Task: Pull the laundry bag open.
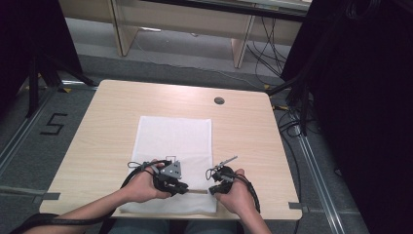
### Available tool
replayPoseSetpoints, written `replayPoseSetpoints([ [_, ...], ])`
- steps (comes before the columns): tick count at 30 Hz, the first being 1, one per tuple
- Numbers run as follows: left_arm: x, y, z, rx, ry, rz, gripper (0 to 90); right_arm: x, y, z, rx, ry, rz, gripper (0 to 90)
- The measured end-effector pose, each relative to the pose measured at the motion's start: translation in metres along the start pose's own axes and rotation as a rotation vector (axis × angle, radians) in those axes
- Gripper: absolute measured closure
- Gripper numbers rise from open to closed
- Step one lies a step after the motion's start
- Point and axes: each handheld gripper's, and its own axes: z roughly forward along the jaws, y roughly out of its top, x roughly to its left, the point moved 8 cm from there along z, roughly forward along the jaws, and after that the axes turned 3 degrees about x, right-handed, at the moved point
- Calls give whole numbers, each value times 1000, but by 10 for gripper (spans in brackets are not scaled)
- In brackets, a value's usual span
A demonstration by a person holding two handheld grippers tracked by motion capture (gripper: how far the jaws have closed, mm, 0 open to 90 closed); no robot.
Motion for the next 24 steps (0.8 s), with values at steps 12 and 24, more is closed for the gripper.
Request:
replayPoseSetpoints([
  [12,0,0,-1,-1,-1,11,819,-1,1,0,-10,1,-14,900],
  [24,1,-1,-3,2,3,14,818,0,0,0,-2,-1,-3,900],
])
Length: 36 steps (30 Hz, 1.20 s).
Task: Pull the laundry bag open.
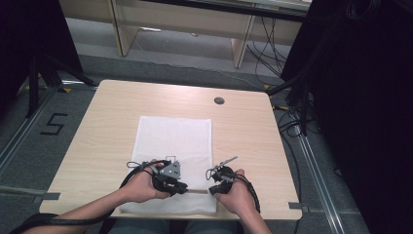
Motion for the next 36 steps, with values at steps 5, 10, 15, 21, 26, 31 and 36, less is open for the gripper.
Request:
replayPoseSetpoints([
  [5,0,-1,-1,2,-2,-4,818,1,-1,-1,9,-12,2,900],
  [10,-1,-1,-2,1,3,2,819,1,1,0,3,-11,-15,900],
  [15,0,-2,-3,0,6,8,819,0,1,1,-6,-19,-39,900],
  [21,1,-4,-5,-3,4,-2,819,1,2,1,-5,-17,-43,900],
  [26,1,-4,-6,-3,6,1,819,2,2,1,-4,-14,-46,900],
  [31,3,-7,-9,1,11,-5,819,1,2,1,-9,-15,-41,900],
  [36,5,-9,-11,4,13,-4,819,2,3,1,-6,-20,-49,900],
])
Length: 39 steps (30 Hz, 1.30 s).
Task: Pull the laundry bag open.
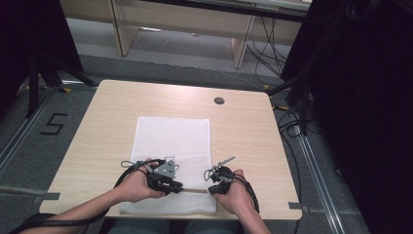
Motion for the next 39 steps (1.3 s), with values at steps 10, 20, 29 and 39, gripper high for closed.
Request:
replayPoseSetpoints([
  [10,0,0,-1,-6,-6,-1,819,1,0,0,4,-9,-2,900],
  [20,0,-2,-4,-1,-7,-1,819,0,0,0,-2,-1,-3,900],
  [29,1,-3,-7,-13,-13,-6,819,0,0,0,-5,-1,-11,900],
  [39,0,-3,-9,-15,-9,5,819,0,0,0,-5,-4,-7,900],
])
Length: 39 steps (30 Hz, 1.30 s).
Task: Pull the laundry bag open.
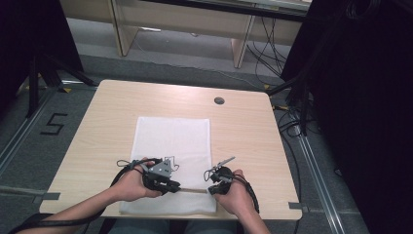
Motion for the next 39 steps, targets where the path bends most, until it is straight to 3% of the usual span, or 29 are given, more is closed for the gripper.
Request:
replayPoseSetpoints([
  [4,1,-1,-1,7,8,16,818,-1,0,0,-4,2,-12,900],
  [8,1,-1,-2,-3,-1,0,818,-1,0,0,-4,2,-9,900],
  [28,2,-4,-8,-1,10,15,819,0,0,0,-3,1,-5,900],
  [34,2,-8,-12,-8,2,-7,818,0,0,0,1,3,3,900],
  [38,3,-8,-12,3,14,11,818,-1,0,0,-3,2,-5,900],
  [39,3,-8,-12,-9,6,-1,819,0,0,0,-3,5,-7,900],
])
